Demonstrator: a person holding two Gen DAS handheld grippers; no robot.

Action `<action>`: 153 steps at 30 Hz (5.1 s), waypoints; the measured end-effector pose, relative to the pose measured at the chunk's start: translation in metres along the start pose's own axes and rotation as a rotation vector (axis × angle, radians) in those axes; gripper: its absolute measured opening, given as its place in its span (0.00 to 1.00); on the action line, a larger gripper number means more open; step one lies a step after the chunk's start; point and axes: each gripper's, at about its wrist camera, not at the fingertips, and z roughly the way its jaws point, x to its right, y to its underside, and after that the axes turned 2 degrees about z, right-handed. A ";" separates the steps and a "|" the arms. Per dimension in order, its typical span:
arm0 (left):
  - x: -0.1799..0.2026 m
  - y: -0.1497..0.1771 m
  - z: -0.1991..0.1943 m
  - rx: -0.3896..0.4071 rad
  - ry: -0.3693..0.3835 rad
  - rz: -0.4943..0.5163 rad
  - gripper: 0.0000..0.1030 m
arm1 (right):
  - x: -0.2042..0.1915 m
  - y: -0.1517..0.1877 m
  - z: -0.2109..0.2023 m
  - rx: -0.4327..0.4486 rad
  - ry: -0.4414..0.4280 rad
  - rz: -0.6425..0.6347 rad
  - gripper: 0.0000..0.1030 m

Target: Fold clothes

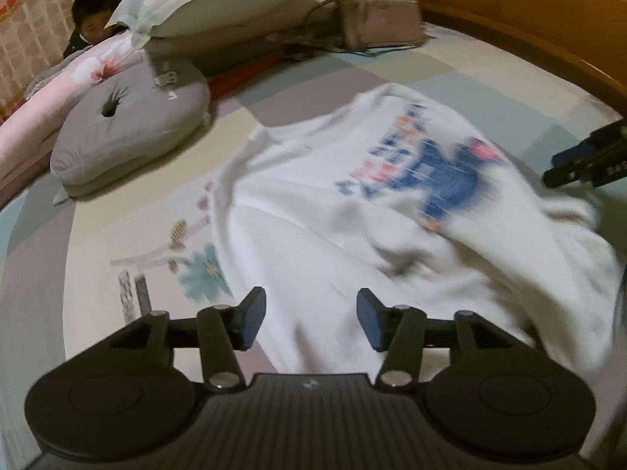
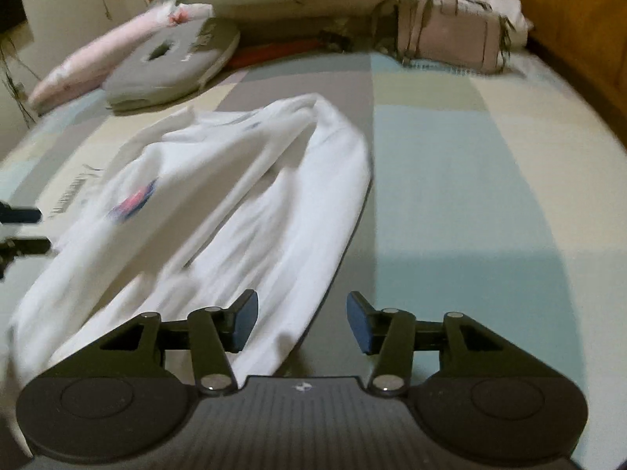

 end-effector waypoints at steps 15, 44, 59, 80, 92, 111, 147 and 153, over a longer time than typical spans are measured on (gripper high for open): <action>0.070 0.067 -0.059 0.043 -0.018 -0.095 0.68 | 0.022 0.079 -0.005 -0.015 -0.268 0.328 0.51; 0.078 0.059 -0.054 0.074 -0.008 -0.062 0.69 | 0.078 0.012 -0.028 0.136 0.111 0.221 0.04; 0.081 0.055 -0.050 0.080 0.011 -0.041 0.69 | 0.102 -0.009 -0.022 0.147 0.300 0.249 0.40; 0.087 0.086 -0.042 -0.003 0.084 -0.173 0.70 | 0.012 0.125 -0.051 0.129 0.145 0.275 0.83; 0.103 0.099 -0.038 -0.041 0.209 -0.160 0.69 | 0.008 0.130 -0.048 0.138 0.141 0.239 0.88; 0.139 0.081 -0.017 -0.008 0.166 0.183 0.06 | 0.004 0.134 -0.044 0.153 0.126 0.219 0.94; -0.018 0.141 -0.070 -0.311 -0.100 0.160 0.14 | -0.039 0.119 -0.097 0.233 0.116 0.122 0.91; -0.023 0.144 -0.093 -0.263 -0.080 0.119 0.15 | -0.061 0.114 -0.103 0.241 0.089 0.059 0.91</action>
